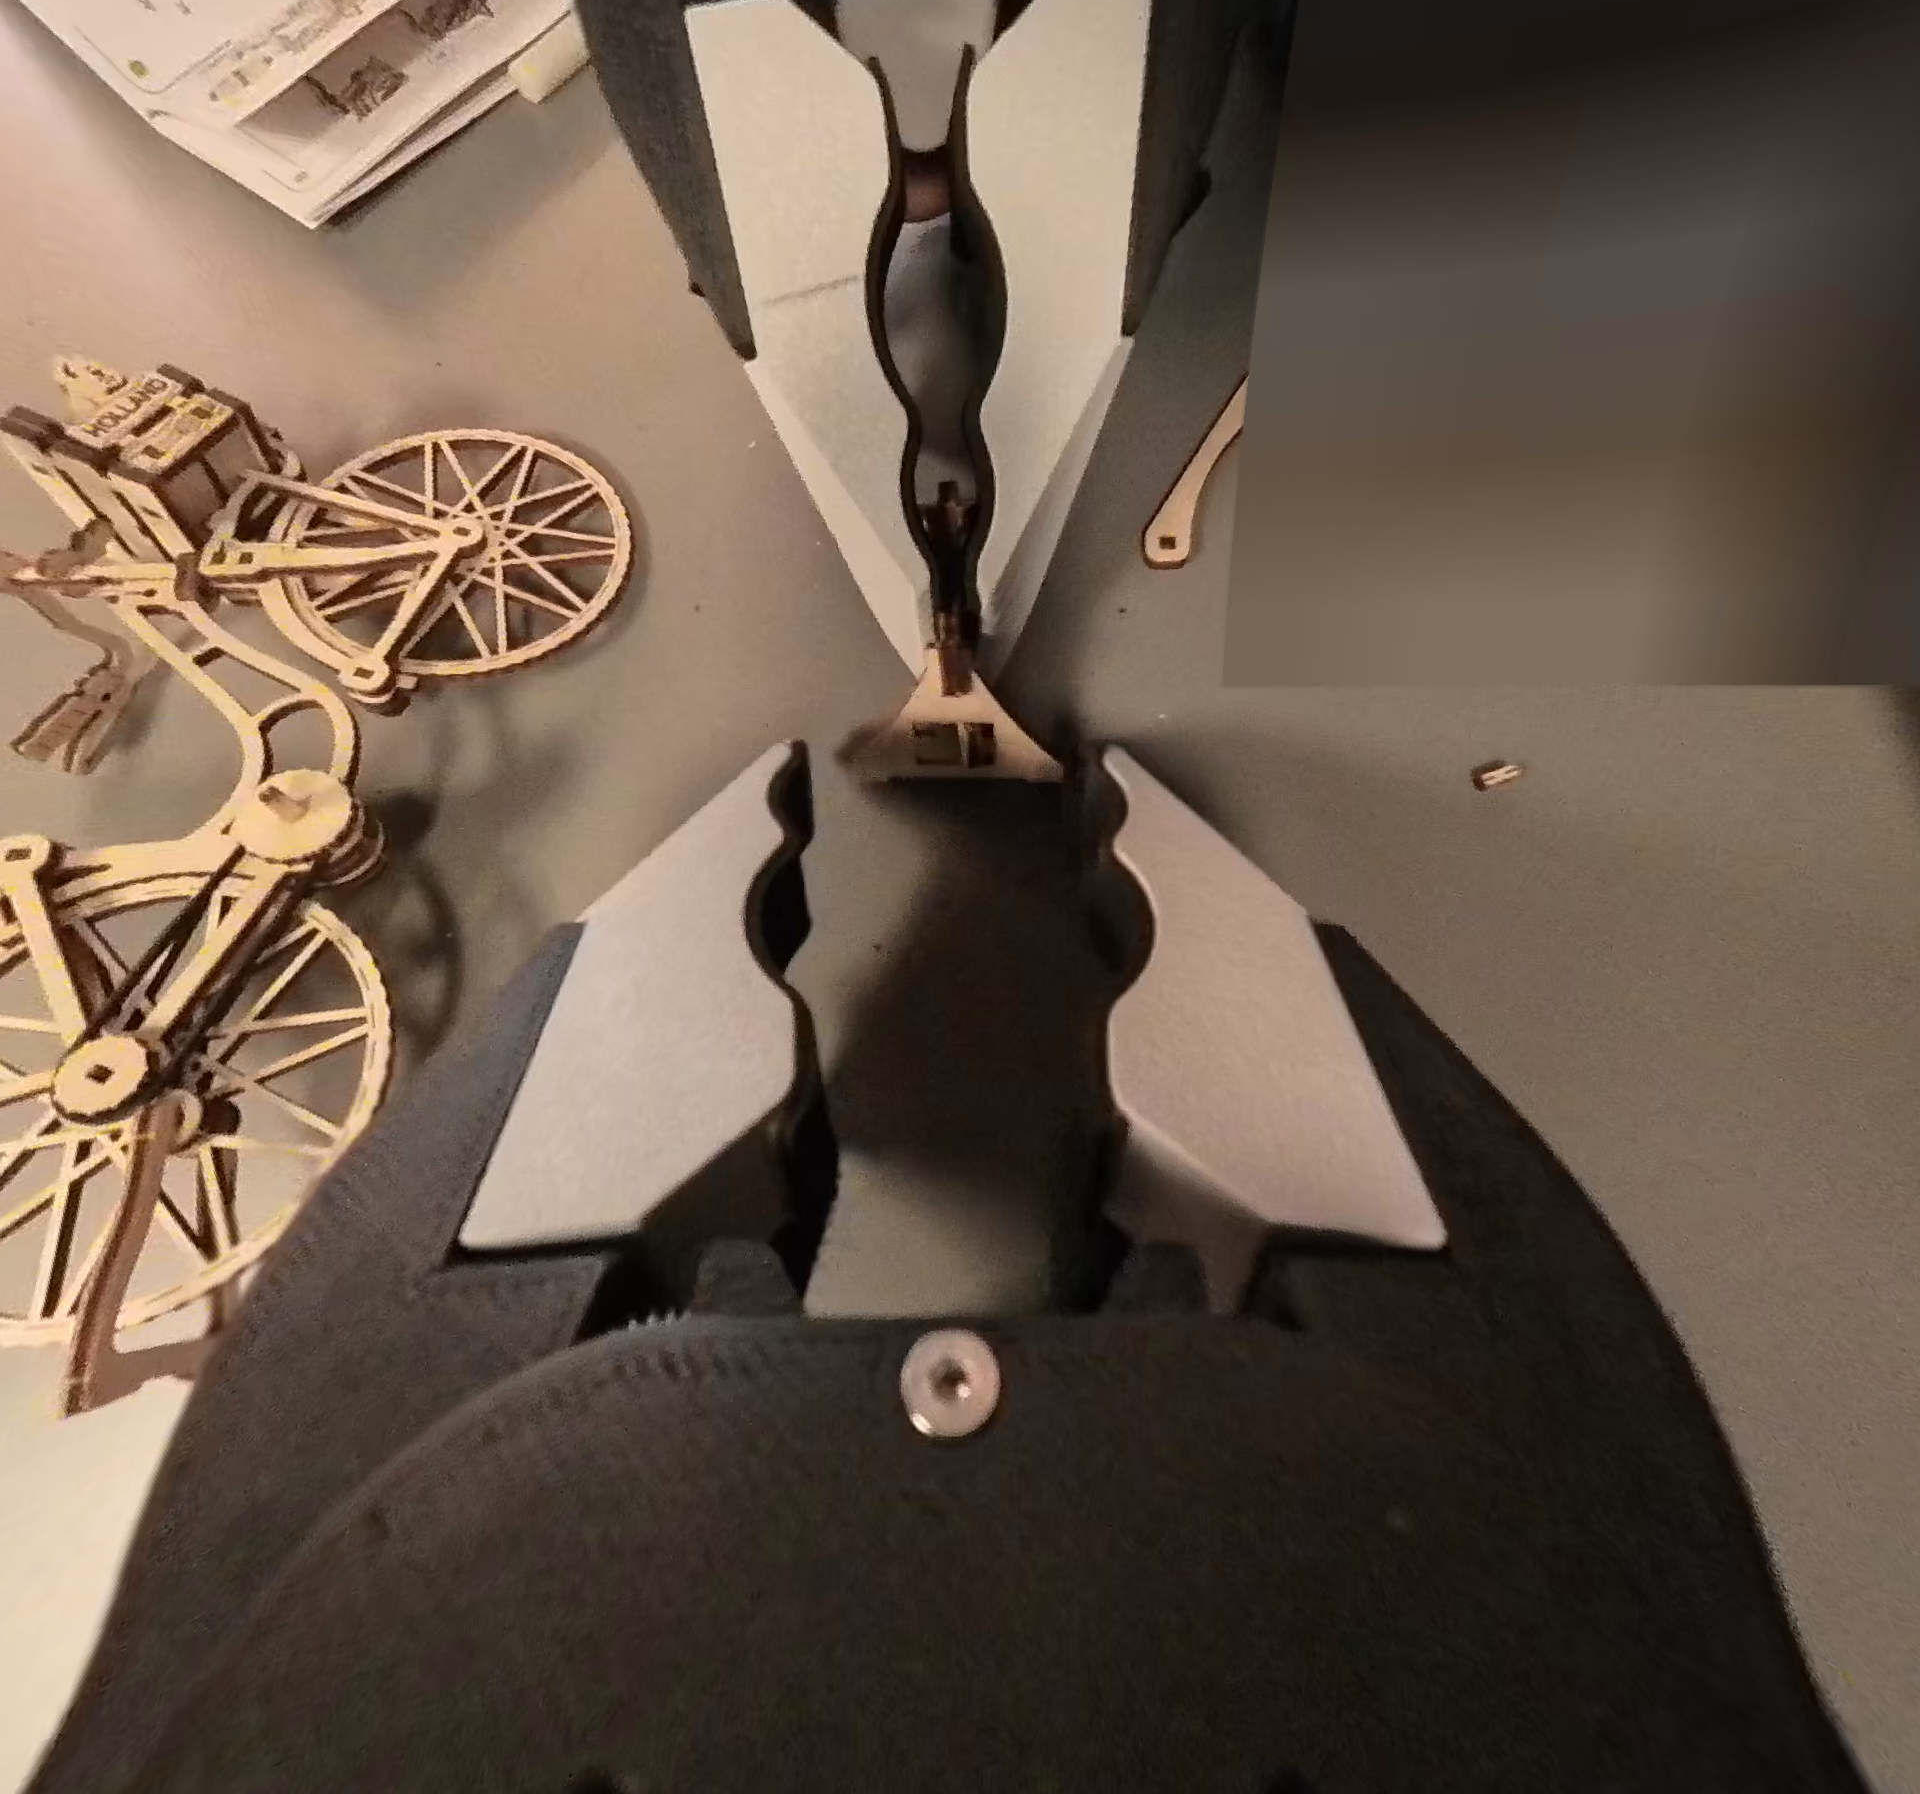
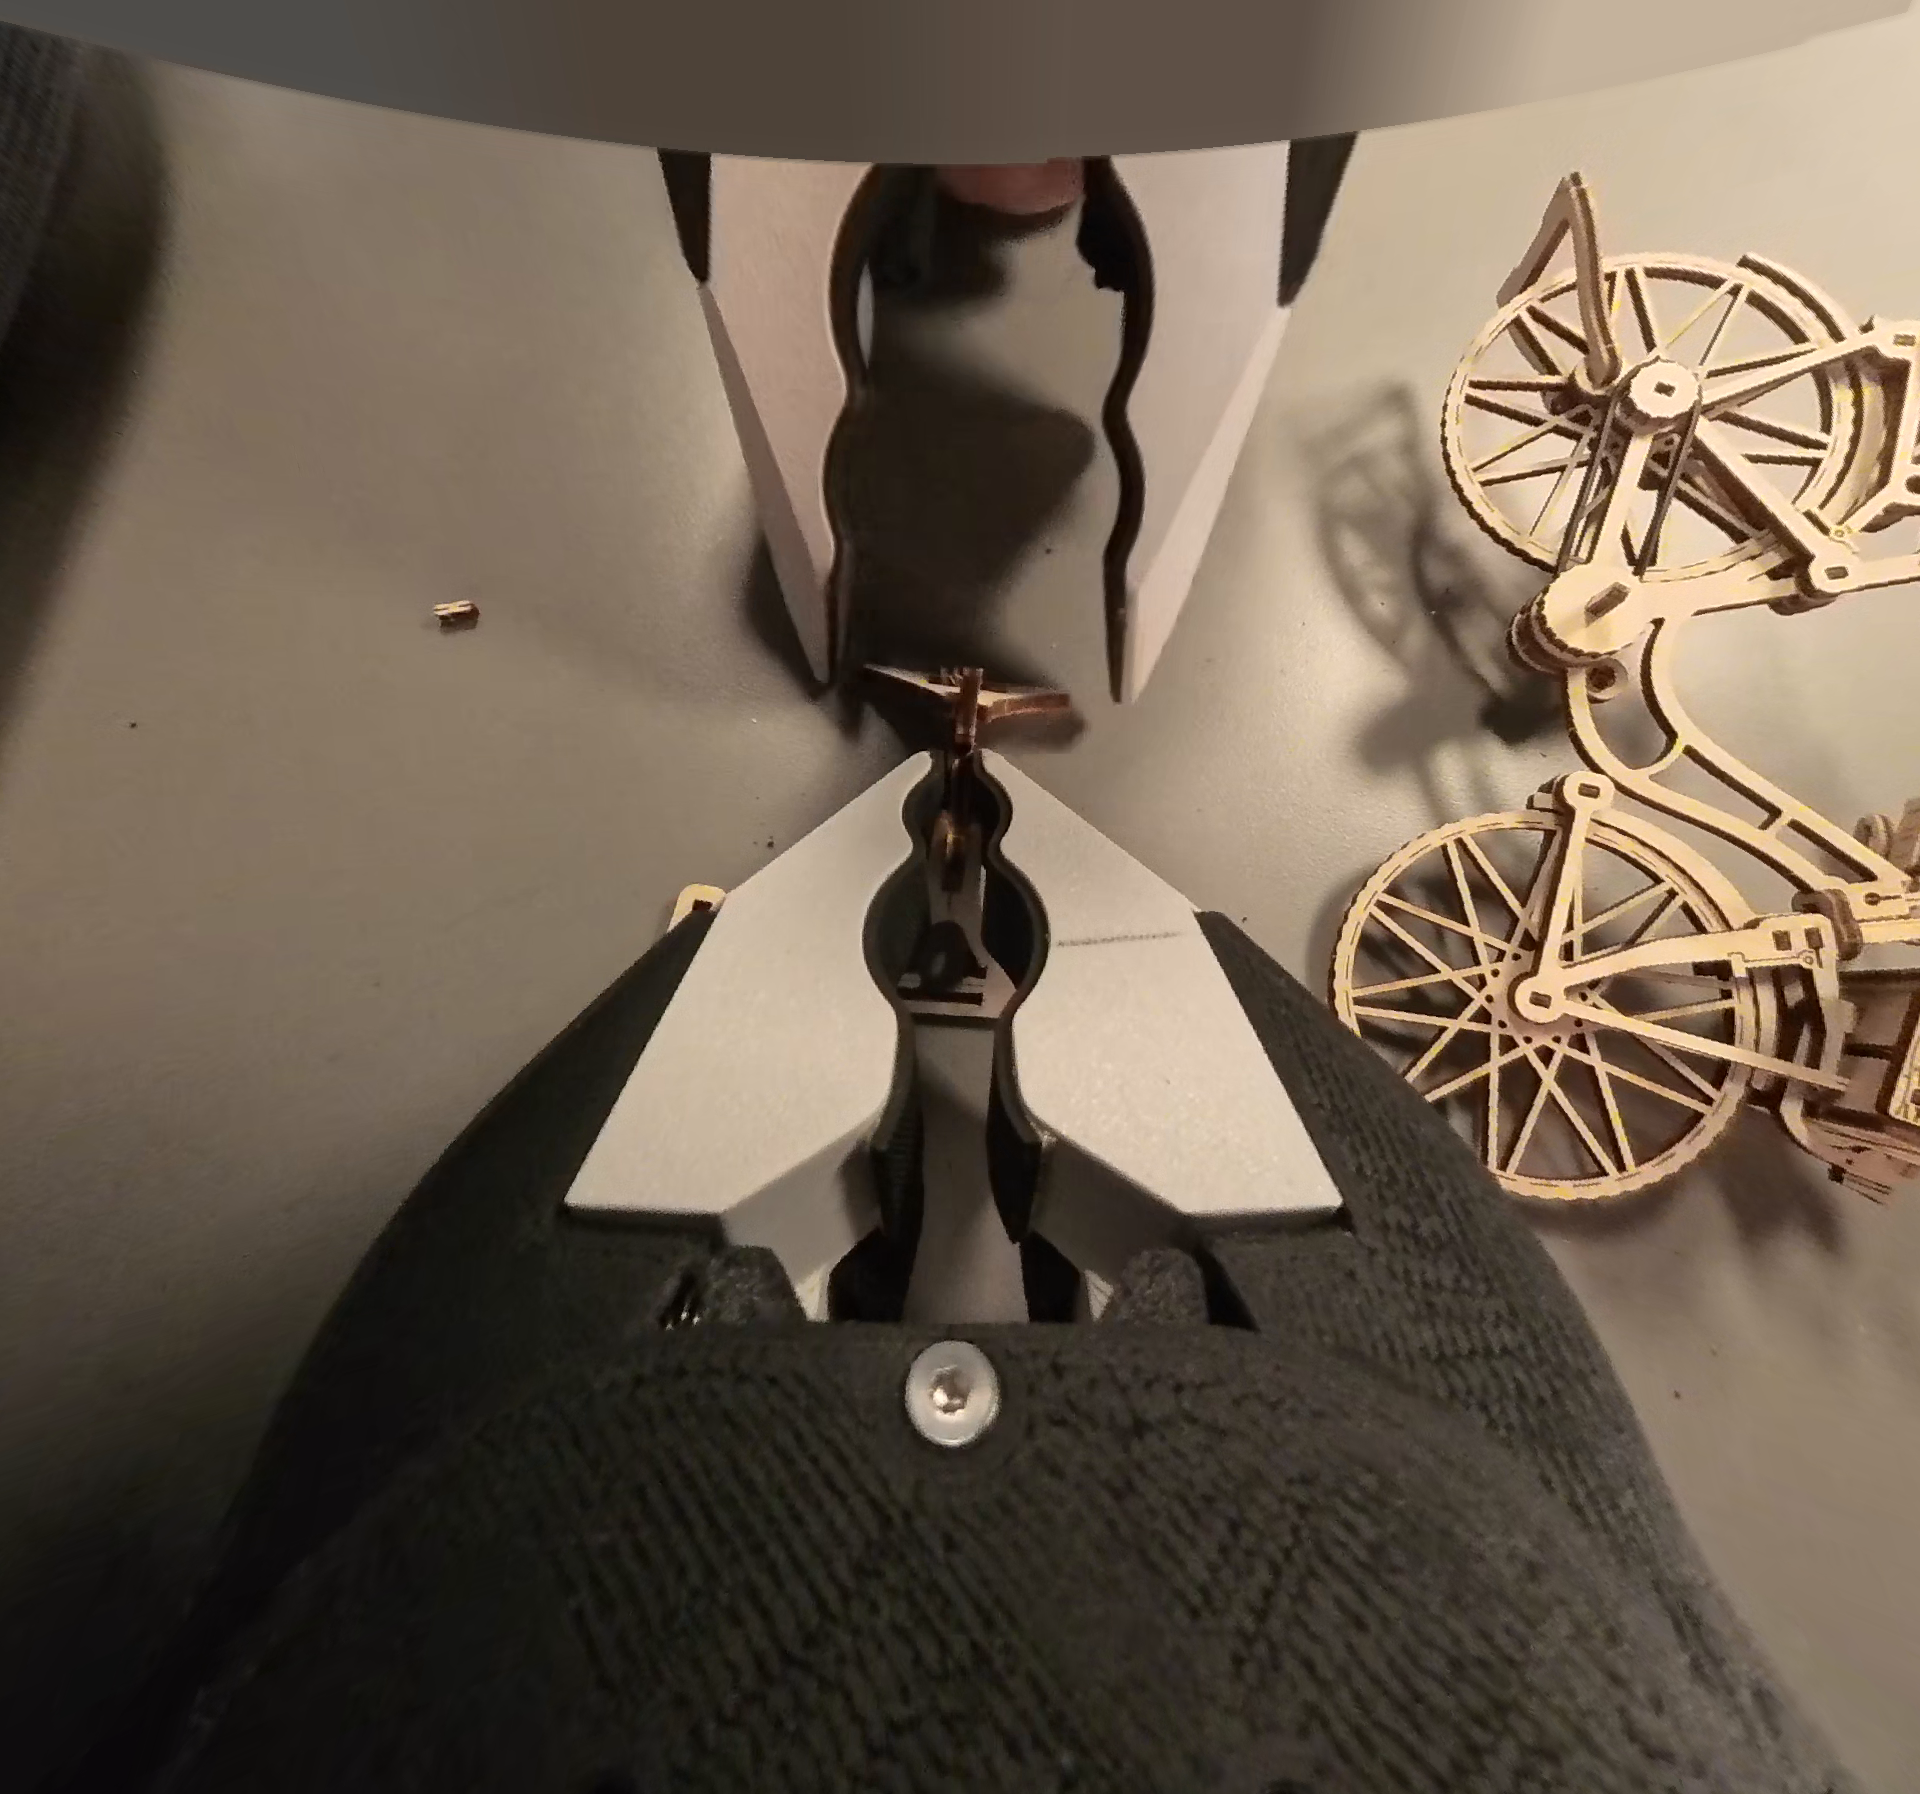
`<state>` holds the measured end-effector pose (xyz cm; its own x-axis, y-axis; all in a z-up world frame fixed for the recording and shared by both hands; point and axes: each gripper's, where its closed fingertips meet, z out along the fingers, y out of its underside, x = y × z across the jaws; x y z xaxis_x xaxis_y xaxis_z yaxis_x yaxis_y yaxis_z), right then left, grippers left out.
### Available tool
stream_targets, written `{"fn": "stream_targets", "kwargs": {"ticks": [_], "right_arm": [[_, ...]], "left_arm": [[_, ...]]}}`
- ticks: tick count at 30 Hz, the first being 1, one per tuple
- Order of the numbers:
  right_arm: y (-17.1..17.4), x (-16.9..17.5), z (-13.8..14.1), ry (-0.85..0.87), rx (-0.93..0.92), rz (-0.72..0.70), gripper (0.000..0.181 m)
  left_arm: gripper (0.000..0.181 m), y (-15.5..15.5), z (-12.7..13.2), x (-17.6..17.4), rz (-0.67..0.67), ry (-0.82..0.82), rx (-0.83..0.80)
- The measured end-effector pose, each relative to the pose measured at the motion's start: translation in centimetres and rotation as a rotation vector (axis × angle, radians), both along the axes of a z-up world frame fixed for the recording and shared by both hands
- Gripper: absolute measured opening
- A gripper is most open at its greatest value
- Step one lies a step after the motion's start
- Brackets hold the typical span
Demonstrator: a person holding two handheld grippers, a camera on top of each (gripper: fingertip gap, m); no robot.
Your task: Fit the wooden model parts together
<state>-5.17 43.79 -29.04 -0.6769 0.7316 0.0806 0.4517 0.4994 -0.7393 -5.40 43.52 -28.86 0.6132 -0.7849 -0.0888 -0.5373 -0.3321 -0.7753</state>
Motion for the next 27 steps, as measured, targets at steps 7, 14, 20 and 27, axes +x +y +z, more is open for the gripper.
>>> {"fn": "stream_targets", "kwargs": {"ticks": [7, 14, 20, 27], "right_arm": [[-0.09, 0.02, 0.00, -0.004, -0.006, 0.005, 0.001], [0.02, -0.05, -0.01, 0.007, 0.011, -0.002, 0.001], [0.00, 0.08, -0.02, 0.038, 0.029, 0.041, 0.001], [-0.03, 0.02, -0.04, 0.032, 0.005, 0.030, 0.001]], "left_arm": [[0.038, -0.12, -0.21, 0.59, -0.079, -0.021, -0.051], [0.037, 0.06, -0.26, 0.52, -0.051, -0.016, -0.045], [0.034, 0.37, -0.23, 0.65, -0.023, -0.005, -0.023], [0.033, 0.34, -0.18, 0.64, -0.017, -0.018, -0.037]]}}
